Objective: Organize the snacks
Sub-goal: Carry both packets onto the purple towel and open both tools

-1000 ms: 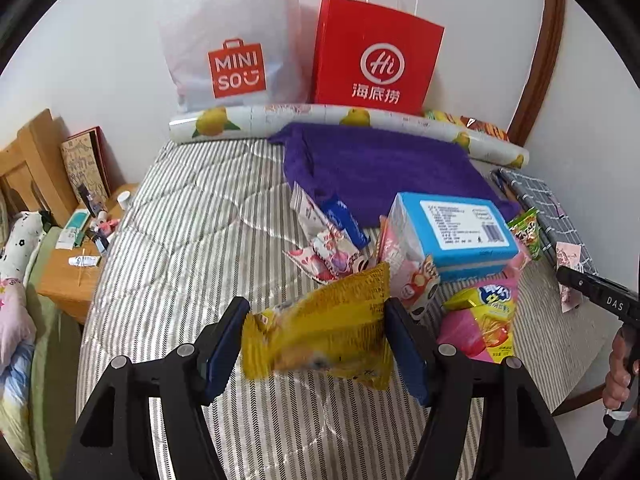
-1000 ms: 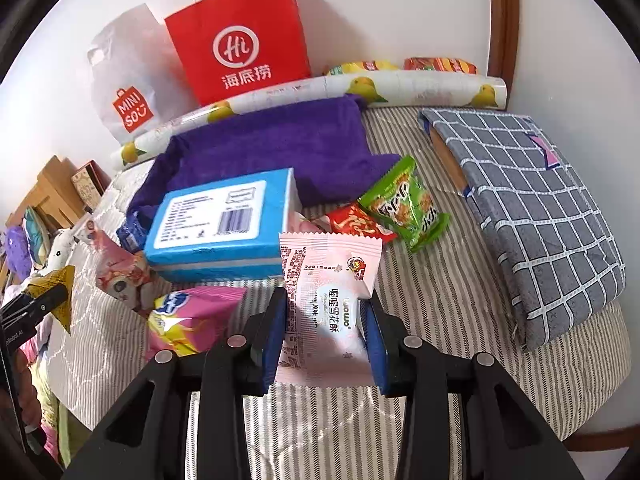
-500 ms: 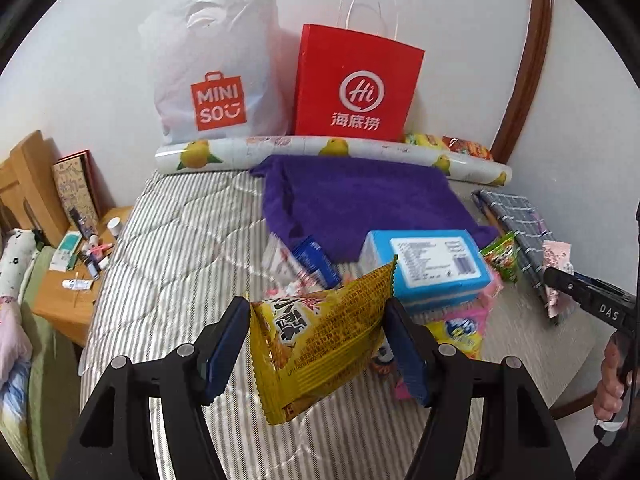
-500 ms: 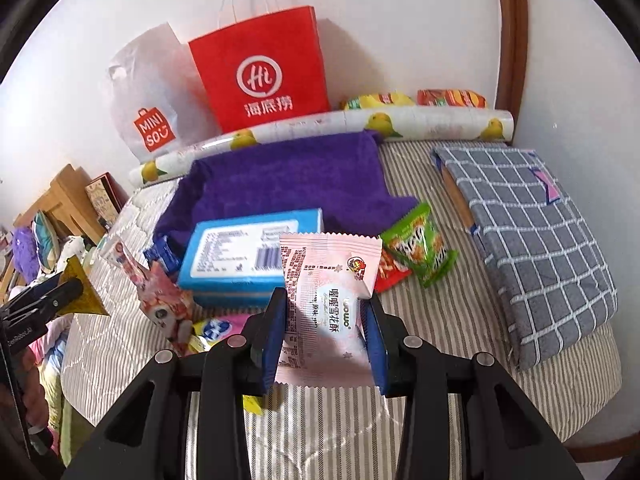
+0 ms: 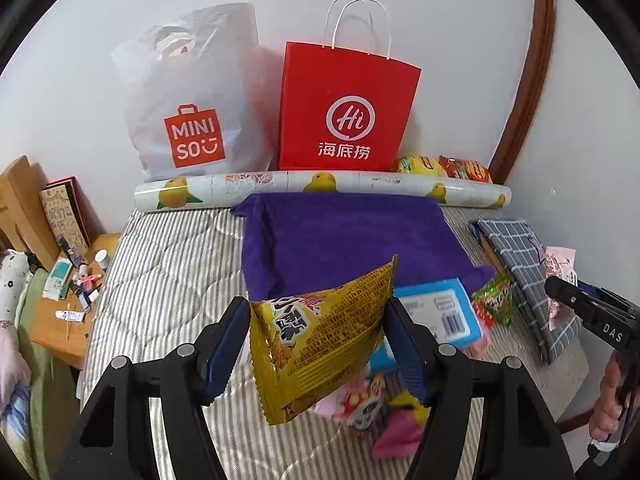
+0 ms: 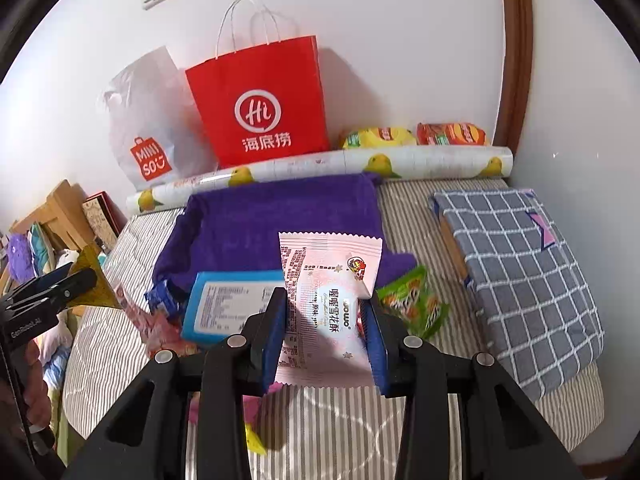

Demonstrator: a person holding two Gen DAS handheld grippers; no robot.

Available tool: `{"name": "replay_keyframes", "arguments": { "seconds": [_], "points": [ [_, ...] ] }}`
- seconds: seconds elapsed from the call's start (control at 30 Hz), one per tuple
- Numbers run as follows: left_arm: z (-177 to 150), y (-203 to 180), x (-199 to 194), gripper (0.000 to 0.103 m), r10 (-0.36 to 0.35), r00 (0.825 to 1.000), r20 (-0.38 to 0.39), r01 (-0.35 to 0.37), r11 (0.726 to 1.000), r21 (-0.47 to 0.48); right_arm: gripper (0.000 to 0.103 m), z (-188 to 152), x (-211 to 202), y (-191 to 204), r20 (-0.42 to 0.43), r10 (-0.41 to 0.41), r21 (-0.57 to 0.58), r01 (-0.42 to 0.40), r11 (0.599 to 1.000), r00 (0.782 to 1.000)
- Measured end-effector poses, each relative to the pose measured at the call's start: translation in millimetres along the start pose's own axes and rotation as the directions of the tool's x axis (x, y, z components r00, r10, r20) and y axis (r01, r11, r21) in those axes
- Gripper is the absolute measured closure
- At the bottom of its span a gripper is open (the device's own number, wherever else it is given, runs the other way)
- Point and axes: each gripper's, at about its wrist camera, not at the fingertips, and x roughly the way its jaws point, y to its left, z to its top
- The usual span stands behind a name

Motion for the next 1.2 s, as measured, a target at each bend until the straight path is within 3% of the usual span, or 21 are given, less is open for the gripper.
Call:
{"name": "replay_keyframes", "arguments": {
  "seconds": [0.53, 1.2],
  "points": [
    [51, -6, 45, 0.036, 0.0, 1.0, 0.002, 0.0, 1.0, -0.01, 0.066, 55, 28, -1, 0.033, -0.013, -0.031, 0.014, 0.999, 0.999],
    [91, 16, 107, 0.036, 0.03, 0.999, -0.043, -0.031, 0.999, -0.025, 0.066, 91, 114, 5, -0.02, -0.008, -0.064, 0.006, 0.998, 1.0]
  ]
}}
